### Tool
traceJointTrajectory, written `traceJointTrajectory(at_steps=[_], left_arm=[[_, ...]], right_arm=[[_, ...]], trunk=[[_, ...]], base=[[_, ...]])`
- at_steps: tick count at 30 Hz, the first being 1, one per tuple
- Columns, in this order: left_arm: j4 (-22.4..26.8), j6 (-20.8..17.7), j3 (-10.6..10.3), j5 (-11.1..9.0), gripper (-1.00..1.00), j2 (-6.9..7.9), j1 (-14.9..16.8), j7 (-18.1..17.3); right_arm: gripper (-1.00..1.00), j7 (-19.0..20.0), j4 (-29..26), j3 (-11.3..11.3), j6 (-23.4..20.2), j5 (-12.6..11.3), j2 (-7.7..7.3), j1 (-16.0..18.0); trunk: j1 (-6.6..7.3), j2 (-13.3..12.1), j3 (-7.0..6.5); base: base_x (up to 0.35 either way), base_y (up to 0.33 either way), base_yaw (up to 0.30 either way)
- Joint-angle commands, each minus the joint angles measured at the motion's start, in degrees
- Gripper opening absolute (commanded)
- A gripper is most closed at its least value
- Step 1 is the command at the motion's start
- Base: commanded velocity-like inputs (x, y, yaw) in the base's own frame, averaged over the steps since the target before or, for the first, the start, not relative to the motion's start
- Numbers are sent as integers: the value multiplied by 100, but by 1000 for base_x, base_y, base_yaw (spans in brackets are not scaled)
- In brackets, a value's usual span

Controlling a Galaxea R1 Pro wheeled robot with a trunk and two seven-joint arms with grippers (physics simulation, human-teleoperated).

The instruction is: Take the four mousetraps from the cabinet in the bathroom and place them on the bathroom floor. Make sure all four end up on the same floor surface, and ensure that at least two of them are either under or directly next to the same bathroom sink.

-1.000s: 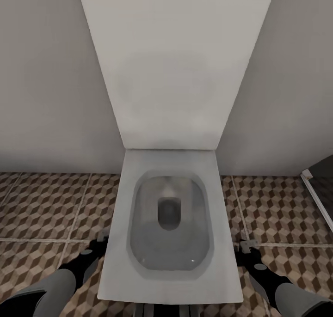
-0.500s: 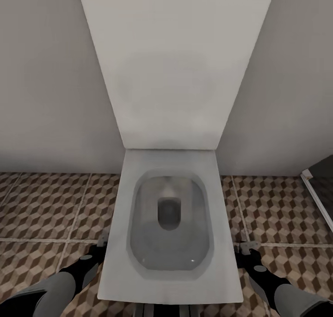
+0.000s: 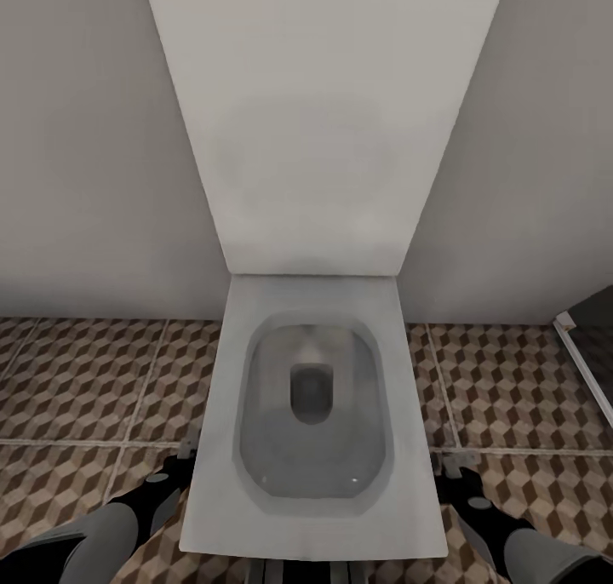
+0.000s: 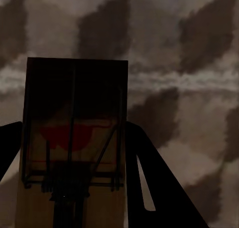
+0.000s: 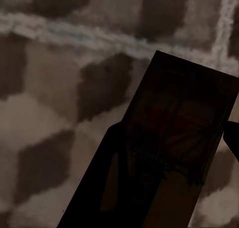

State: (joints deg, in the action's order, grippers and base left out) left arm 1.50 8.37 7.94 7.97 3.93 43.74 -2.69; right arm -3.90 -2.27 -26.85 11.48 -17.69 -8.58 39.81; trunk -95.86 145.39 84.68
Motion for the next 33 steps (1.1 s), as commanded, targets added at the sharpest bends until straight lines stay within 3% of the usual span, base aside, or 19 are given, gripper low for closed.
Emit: traceJointTrajectory(at_steps=[1,19,33], left_arm=[[-7,21,50,75,-100,2,3,-13],[-10,21,51,71,-100,2,3,-13],[-10,19,51,73,-100,2,3,-13]], right_arm=[[-100,-6,5,-49,12,-47,-2,-15],[-100,114,25,-51,12,-40,-5,-44],[-100,281,25,-51,22,114,10,-64]], trunk=[[1,1,3],[1,1,3],[1,1,3]], base=[[0,0,0],[0,0,0],[0,0,0]])
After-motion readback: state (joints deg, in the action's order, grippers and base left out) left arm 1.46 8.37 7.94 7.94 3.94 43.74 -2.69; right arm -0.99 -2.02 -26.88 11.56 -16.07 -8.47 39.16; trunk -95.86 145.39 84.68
